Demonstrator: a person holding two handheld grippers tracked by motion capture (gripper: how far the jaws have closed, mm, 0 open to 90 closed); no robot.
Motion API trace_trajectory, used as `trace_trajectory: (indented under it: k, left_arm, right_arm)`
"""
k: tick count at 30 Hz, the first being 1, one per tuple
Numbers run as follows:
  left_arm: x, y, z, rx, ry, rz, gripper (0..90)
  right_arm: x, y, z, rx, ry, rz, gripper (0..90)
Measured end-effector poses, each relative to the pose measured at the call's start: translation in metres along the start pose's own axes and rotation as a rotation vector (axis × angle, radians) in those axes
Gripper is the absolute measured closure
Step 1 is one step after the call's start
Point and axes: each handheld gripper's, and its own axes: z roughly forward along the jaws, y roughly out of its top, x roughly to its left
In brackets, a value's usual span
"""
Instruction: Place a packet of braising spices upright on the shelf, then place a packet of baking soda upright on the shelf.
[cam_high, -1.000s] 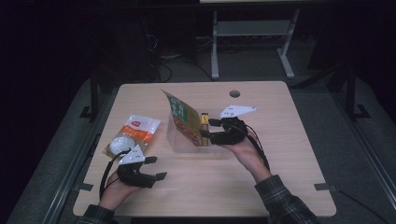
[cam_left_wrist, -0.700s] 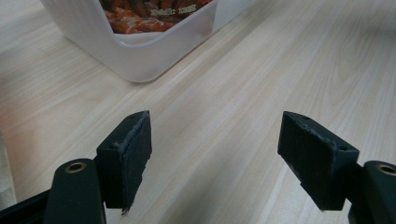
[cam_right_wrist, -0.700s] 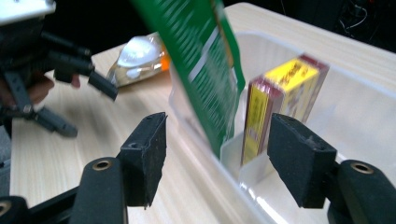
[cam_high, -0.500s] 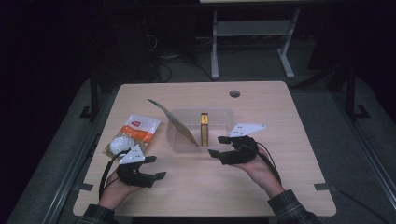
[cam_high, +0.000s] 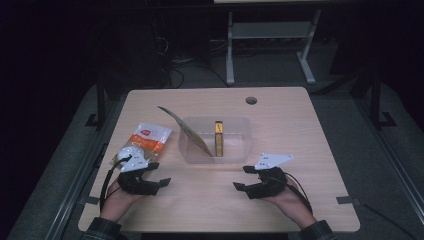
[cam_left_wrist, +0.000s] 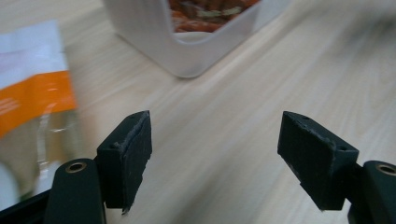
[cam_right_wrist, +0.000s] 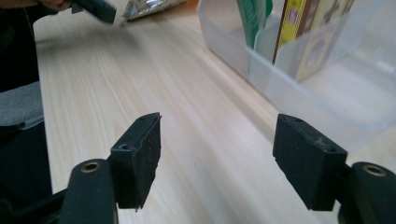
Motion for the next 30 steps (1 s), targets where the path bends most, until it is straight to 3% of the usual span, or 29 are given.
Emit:
trace_trajectory:
  k: [9, 11, 13, 17, 23, 24, 30]
  left_arm:
    - [0.026, -0.001, -0.012, 0.011, 0.091, -0.055, 25.7]
    - [0.035, -0.002, -0.016, 0.024, 0.117, -0.055, 25.7]
    - [0.042, -0.002, -0.017, 0.011, 0.14, -0.09, 25.7]
    - [0.057, -0.004, -0.022, 0.035, 0.196, -0.091, 25.5]
    - [0.075, -0.003, -0.02, 0.041, 0.231, -0.119, 24.9]
    - [0.079, -0.002, -0.02, 0.052, 0.246, -0.106, 24.7]
    - [0.102, -0.003, -0.016, 0.059, 0.298, -0.147, 23.0]
  right_arm:
    - [0.002, -0.021, 0.004, 0.075, 0.002, -0.012, 26.0]
    - [0.002, -0.023, 0.004, 0.076, -0.004, -0.003, 24.7]
    - [0.002, -0.024, 0.004, 0.081, -0.005, 0.004, 24.1]
    - [0.003, -0.027, 0.004, 0.086, 0.001, 0.009, 22.5]
    - [0.005, -0.027, 0.006, 0.07, 0.016, -0.011, 20.3]
    - [0.006, -0.026, 0.006, 0.071, 0.015, -0.005, 20.3]
    - [0.006, -0.025, 0.008, 0.074, 0.014, -0.021, 19.6]
